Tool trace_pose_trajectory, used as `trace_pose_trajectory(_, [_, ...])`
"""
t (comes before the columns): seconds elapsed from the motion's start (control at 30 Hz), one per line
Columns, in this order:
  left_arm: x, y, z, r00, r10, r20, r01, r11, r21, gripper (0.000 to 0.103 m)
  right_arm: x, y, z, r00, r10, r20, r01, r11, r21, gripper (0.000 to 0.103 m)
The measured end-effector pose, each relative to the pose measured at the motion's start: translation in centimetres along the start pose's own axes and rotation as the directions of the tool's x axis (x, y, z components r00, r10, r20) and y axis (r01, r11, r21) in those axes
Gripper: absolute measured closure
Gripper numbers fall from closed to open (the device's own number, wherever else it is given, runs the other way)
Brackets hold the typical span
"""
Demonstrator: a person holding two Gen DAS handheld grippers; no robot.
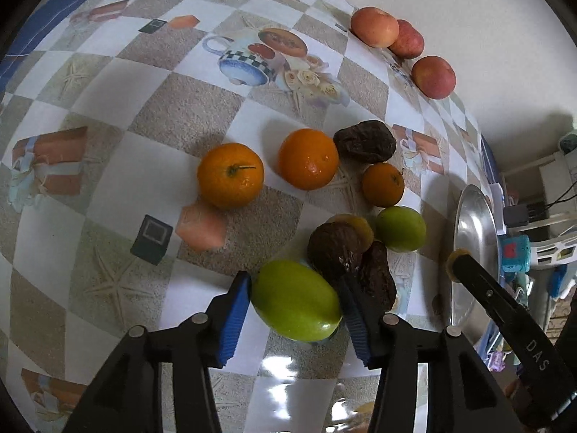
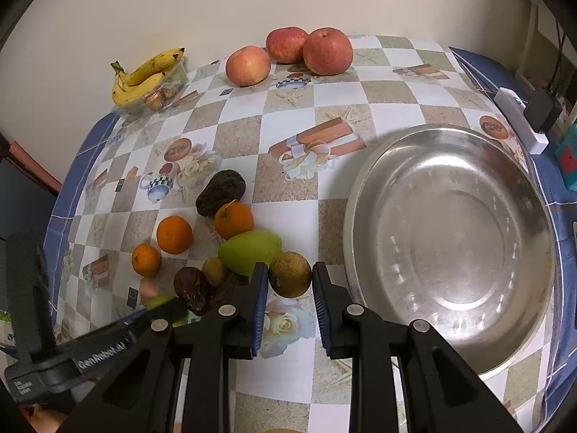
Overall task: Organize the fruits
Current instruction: 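Grasp a small brown round fruit with the right tool while the left tool grasps a large green fruit, then carry both held fruits over the steel bowl with both tools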
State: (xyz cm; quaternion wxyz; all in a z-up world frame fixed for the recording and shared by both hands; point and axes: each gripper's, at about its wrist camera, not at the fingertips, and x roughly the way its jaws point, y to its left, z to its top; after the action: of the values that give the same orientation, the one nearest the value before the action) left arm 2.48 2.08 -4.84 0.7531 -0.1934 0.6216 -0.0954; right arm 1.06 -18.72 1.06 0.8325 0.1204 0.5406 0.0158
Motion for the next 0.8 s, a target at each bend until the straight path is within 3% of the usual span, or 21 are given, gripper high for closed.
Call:
trace_pose_trajectory(0.17, [-0.6, 0.3, -0.2, 1.000, 0.001, 0.014, -0.001, 1.000, -0.007, 0.051, -0.1, 0.0, 0.0, 1.000, 0.003, 0.004, -0.003, 1.000, 0.002, 0.077])
trace_pose_trajectory(0.33, [-3.1, -0.5, 0.1, 0.994, -0.002, 0.105, 0.000, 1.000, 0.010, 0.051, -0.3, -0.9, 0.3, 1.000, -0.005, 0.013, 0.004, 1.000, 0.027, 0.077])
trace_pose_trajectory(0.4, [-3.7, -2.0, 0.5, 0.991, 0.000, 0.134, -0.006, 0.999, 0.047, 0.051, -0.3, -1.7, 0.4, 0.999, -0.044, 0.021, 0.043, 0.998, 0.044, 0.077])
trace_pose_trajectory(0.53, [-3.0, -6.9, 1.2, 0.992, -0.046, 0.119, 0.025, 0.985, 0.170, 0.051, -0.4, -4.5, 0.7, 0.993, -0.112, 0.034, 0.107, 0.988, 0.112, 0.077])
trace_pose_trajectory(0.8, [1.2, -17.7, 0.7, 0.995, -0.071, 0.071, 0.036, 0.912, 0.408, 0.051, -1.5, -11.8, 2.1, 0.982, -0.178, 0.064, 0.153, 0.947, 0.284, 0.077])
